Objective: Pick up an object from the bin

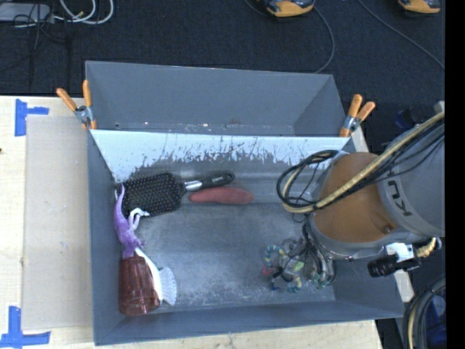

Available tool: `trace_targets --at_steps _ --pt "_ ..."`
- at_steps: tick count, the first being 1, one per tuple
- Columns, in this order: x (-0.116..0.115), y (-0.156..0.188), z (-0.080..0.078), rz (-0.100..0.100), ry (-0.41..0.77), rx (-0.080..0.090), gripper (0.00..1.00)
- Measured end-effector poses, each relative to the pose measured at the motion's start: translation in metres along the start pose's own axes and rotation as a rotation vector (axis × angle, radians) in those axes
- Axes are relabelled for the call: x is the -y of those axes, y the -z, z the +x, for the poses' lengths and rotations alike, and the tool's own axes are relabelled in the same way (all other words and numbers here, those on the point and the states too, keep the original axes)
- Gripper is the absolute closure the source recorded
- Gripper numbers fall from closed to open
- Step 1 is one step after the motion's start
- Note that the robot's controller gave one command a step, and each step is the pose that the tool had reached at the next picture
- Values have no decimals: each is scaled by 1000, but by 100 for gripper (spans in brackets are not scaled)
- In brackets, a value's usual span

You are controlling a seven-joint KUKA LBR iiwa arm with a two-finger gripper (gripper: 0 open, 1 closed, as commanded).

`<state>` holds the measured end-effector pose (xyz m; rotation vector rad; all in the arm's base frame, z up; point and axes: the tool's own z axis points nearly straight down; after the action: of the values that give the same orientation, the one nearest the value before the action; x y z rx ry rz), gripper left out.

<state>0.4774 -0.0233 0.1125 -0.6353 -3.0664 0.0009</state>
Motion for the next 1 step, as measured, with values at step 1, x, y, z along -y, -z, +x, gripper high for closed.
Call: trace_targets --at_steps 1 --pt "0 14 0 0 1 1 100"
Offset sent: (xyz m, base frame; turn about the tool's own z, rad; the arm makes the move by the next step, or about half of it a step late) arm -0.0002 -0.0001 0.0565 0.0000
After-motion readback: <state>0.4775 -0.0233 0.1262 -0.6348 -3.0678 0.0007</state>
